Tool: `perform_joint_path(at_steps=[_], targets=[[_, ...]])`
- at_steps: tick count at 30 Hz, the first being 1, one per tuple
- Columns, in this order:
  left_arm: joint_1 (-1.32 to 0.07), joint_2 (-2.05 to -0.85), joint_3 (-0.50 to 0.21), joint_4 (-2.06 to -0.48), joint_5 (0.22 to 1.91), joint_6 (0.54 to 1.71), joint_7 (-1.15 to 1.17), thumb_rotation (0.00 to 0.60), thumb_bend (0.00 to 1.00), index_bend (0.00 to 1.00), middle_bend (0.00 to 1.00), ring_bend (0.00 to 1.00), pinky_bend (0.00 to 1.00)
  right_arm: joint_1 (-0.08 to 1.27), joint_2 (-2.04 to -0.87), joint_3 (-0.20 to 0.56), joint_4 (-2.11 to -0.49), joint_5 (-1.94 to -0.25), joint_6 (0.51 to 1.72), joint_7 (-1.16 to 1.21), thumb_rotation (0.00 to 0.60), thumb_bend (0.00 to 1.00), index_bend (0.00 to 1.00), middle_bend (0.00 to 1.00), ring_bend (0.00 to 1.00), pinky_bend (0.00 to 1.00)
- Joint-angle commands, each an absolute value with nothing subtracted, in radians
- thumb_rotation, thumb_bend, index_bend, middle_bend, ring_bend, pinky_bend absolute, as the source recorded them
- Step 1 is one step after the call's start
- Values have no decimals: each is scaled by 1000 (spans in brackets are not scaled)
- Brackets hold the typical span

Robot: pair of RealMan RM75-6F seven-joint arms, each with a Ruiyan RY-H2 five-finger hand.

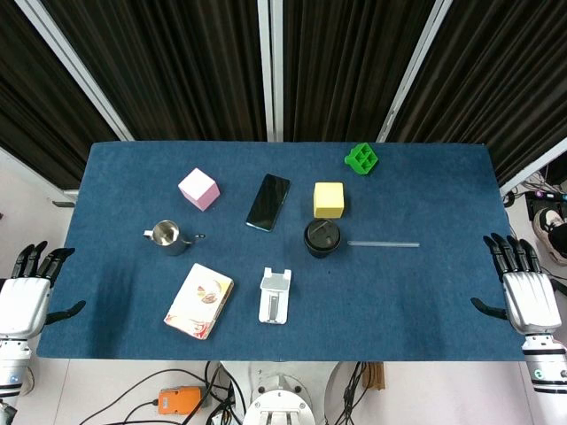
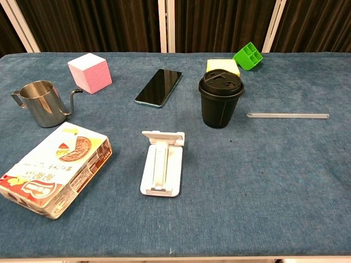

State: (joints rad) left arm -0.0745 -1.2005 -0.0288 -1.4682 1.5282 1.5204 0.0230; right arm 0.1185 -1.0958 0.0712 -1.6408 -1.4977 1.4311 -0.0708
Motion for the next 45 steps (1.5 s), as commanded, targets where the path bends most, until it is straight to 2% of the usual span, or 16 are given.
perform_joint_path(at_steps=[1, 4, 7, 13, 19, 23, 30, 37, 45], targets=[[-75, -1201, -29, -1468, 1529, 1520, 24, 600, 26, 153, 173, 4, 0, 134, -1094, 71, -1648, -1500, 1408, -61, 600, 172, 0, 110, 0, 51], [-76, -1202, -29, -1467, 1530, 1520, 29, 600, 27, 153, 173, 5, 0, 159, -1093, 78, -1656, -1498, 1373, -49, 600, 174, 3, 110, 0, 62], [-75, -1201, -28, -1468, 1531, 1522, 33, 600, 26, 153, 173, 5, 0, 221, -1102, 106, -1662, -1473, 1290, -47, 600, 175, 43, 110, 0, 72], [-75, -1205, -28, -1469, 1535, 1526, 38, 600, 26, 153, 173, 5, 0, 383, -1180, 169, -1607, -1353, 1057, -86, 600, 233, 210, 110, 0, 80], [-77, -1205, -28, -1475, 1532, 1518, 48, 600, 27, 153, 173, 5, 0, 513, -1320, 204, -1483, -1240, 910, -162, 600, 293, 361, 110, 0, 80], [-79, -1202, -31, -1477, 1525, 1514, 50, 600, 27, 153, 173, 5, 0, 570, -1398, 208, -1402, -1193, 854, -197, 600, 326, 424, 110, 0, 80], [-82, -1205, -32, -1472, 1513, 1500, 52, 600, 27, 153, 173, 5, 0, 627, -1498, 192, -1272, -1135, 786, -221, 600, 397, 461, 110, 0, 81], [-82, -1207, -33, -1467, 1506, 1495, 52, 600, 26, 153, 173, 5, 0, 648, -1544, 190, -1200, -1131, 769, -177, 600, 480, 499, 110, 0, 81], [-80, -1211, -32, -1462, 1497, 1490, 52, 600, 27, 153, 173, 5, 0, 662, -1572, 174, -1146, -1143, 757, -151, 600, 519, 533, 110, 0, 81]])
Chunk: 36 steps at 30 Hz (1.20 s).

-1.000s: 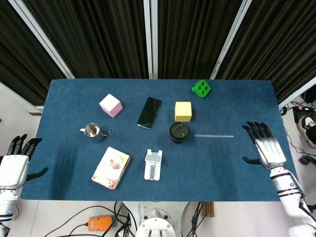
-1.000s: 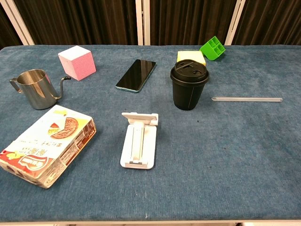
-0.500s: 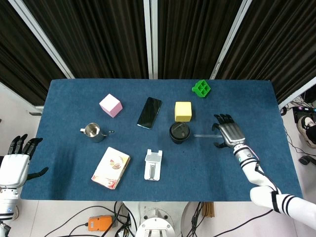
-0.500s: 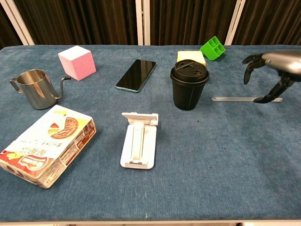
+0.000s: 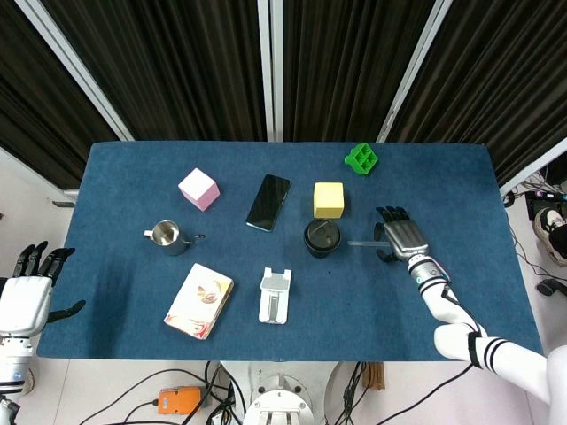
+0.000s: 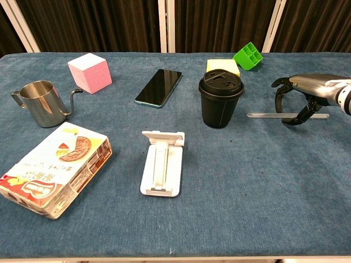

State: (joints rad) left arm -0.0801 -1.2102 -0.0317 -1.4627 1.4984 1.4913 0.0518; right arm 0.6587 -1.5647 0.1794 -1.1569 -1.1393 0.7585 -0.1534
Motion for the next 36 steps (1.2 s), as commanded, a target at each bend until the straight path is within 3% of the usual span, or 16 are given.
perform_joint_path(at_steps=[1, 14, 22, 26, 30, 36], targets=[[-79, -1211, -31, -1462, 1496, 1490, 52, 600, 27, 153, 173, 5, 0, 663, -1575, 173, -1139, -1144, 757, -151, 600, 519, 535, 110, 0, 81], [-79, -1216, -33, -1452, 1489, 1485, 50, 600, 27, 153, 173, 5, 0, 655, -1605, 176, -1084, -1190, 816, -65, 600, 571, 666, 153, 0, 81], [-75, -1207, -33, -1459, 1491, 1492, 49, 600, 26, 153, 173, 5, 0, 611, -1471, 239, -1270, -1356, 1021, 252, 600, 571, 681, 202, 42, 99], [-72, -1205, -31, -1460, 1492, 1496, 50, 600, 26, 153, 173, 5, 0, 600, -1440, 264, -1313, -1441, 1132, 418, 600, 570, 693, 251, 91, 167], [-71, -1205, -32, -1461, 1490, 1497, 49, 600, 26, 153, 173, 5, 0, 606, -1484, 283, -1308, -1493, 1226, 585, 600, 570, 709, 325, 189, 293], [-73, -1205, -33, -1461, 1491, 1496, 50, 600, 26, 153, 173, 5, 0, 637, -1637, 318, -1249, -1492, 1311, 771, 600, 570, 714, 366, 249, 349]])
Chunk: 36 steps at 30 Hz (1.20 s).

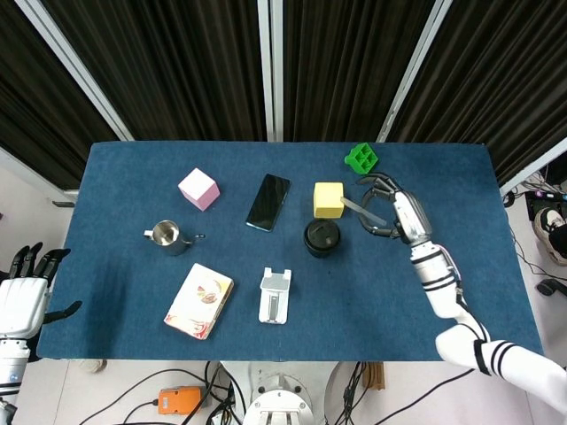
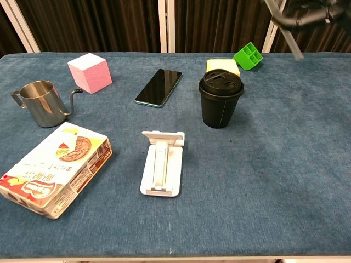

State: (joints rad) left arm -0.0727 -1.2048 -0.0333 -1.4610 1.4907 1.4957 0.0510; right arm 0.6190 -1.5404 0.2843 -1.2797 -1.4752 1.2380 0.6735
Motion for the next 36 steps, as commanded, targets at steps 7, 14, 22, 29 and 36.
perform_joint_path(at_steps=[7, 14, 22, 29, 36], targets=[[-72, -1207, -36, -1453, 1485, 1493, 41, 600, 27, 153, 173, 5, 0, 674, -1833, 343, -1120, -1477, 1394, 829, 600, 571, 715, 367, 252, 352], [-70, -1213, -33, -1442, 1481, 1489, 33, 600, 27, 153, 173, 5, 0, 682, -1989, 334, -925, -1493, 1491, 910, 600, 570, 706, 367, 253, 352], [-68, -1217, -33, -1435, 1483, 1491, 25, 600, 27, 153, 173, 5, 0, 673, -2047, 303, -830, -1491, 1489, 969, 600, 570, 698, 367, 253, 350], [-69, -1220, -34, -1431, 1483, 1490, 21, 600, 27, 153, 173, 5, 0, 671, -2062, 290, -801, -1491, 1480, 990, 600, 570, 698, 367, 253, 349], [-69, -1221, -35, -1429, 1480, 1488, 21, 600, 26, 153, 173, 5, 0, 674, -2068, 282, -784, -1492, 1467, 997, 600, 570, 697, 367, 253, 347]])
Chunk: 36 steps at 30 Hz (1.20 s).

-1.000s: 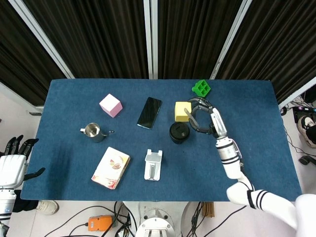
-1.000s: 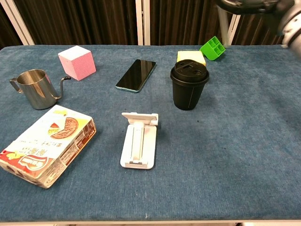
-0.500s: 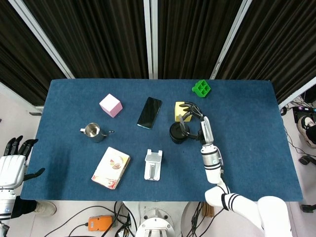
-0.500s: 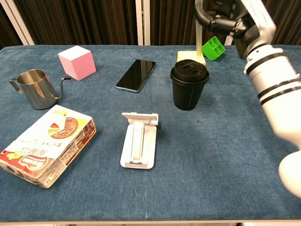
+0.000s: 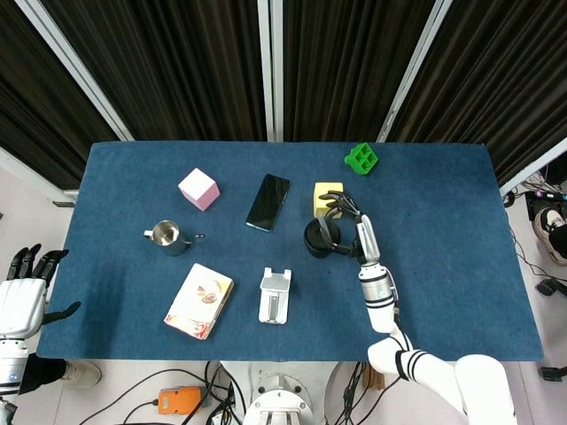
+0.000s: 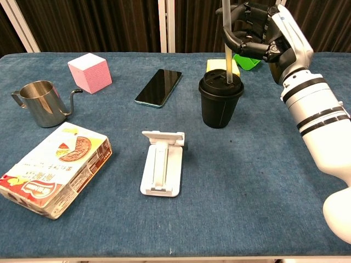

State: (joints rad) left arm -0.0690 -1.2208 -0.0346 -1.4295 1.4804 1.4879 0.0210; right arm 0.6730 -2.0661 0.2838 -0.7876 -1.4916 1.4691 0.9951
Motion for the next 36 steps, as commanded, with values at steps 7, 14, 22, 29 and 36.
perform_joint_path(at_steps=[7, 14, 22, 29, 36], targets=[[-70, -1224, -35, -1426, 1478, 1483, 21, 600, 26, 153, 173, 5, 0, 677, -2073, 278, -775, -1491, 1456, 1004, 600, 570, 694, 367, 253, 346], [-72, -1225, -37, -1421, 1478, 1483, 18, 600, 26, 153, 173, 5, 0, 678, -2074, 261, -762, -1503, 1448, 1032, 600, 571, 552, 354, 185, 260], [-72, -1227, -38, -1418, 1480, 1485, 18, 600, 26, 153, 173, 5, 0, 670, -2073, 243, -748, -1520, 1467, 1044, 600, 570, 265, 255, 87, 136], [-77, -1223, -37, -1421, 1484, 1480, 16, 600, 27, 153, 173, 5, 0, 658, -1990, 224, -773, -1564, 1527, 977, 600, 570, 232, 240, 82, 120], [-83, -1223, -42, -1419, 1478, 1471, 6, 600, 27, 153, 173, 5, 0, 590, -1630, 170, -1016, -1582, 1471, 488, 600, 482, 232, 238, 83, 142]])
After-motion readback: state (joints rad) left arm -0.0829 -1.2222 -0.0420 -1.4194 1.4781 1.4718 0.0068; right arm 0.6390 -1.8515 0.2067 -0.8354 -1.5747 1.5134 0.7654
